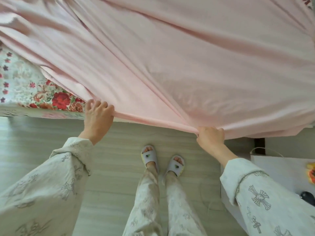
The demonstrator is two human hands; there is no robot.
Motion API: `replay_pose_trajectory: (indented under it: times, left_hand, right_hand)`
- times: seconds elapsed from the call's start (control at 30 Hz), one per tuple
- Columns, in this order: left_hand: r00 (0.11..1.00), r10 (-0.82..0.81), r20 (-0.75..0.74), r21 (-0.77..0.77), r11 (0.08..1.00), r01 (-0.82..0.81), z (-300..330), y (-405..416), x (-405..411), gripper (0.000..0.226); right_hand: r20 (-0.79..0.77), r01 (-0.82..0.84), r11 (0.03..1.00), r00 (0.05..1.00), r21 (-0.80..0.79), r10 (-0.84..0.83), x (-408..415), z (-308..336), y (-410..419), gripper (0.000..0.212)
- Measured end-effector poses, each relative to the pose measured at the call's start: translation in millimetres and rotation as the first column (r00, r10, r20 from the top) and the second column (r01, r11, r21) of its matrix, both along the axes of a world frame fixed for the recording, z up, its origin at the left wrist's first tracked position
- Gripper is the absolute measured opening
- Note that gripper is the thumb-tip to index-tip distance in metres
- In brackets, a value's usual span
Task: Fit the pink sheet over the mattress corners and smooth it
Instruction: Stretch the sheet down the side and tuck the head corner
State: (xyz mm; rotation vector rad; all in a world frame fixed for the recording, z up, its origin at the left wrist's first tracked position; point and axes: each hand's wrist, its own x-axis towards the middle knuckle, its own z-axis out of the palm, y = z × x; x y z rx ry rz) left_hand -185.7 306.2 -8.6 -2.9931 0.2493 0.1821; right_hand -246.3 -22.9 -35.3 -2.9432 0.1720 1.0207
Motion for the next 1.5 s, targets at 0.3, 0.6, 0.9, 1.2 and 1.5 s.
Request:
replay_pose_trajectory:
  times: [0.3,0.6,0.9,1.2,1.5]
  left_hand:
    - [0.982,-0.052,-0.183,-0.316,0.949,-0.008,3,20,-5,0.024]
    - [0.843,-0.272,-0.465,-0.258,0.952,0.165,4,87,10,0.042]
    - [0.861,-0.361,-0.357,-0.249,0.926,0.285,-16,158,33,0.014]
    - [0.827,-0.226,-0.514,-0.022,0.968,0.251,-32,172,7,0.033]
    - [0.349,-0.031,-0.937,-0.009,0.998,0.066,-81,185,-24,0.048]
  right_hand:
    - [0.055,-0.155,0.929,0.988,0.337,0.145,12,8,121,0.101]
    - [0.035,0.167,0.769,0.970,0.617,-0.239,30,9,235,0.023]
    - [0.058,-0.011,0.900,0.998,0.437,-0.016,10,19,244,0.050]
    - [-0.134,-0.044,0.955,0.987,0.295,0.087,18,-6,257,0.030]
    - [-0.526,0.024,0.957,0.839,0.290,0.138,10,-24,249,0.042]
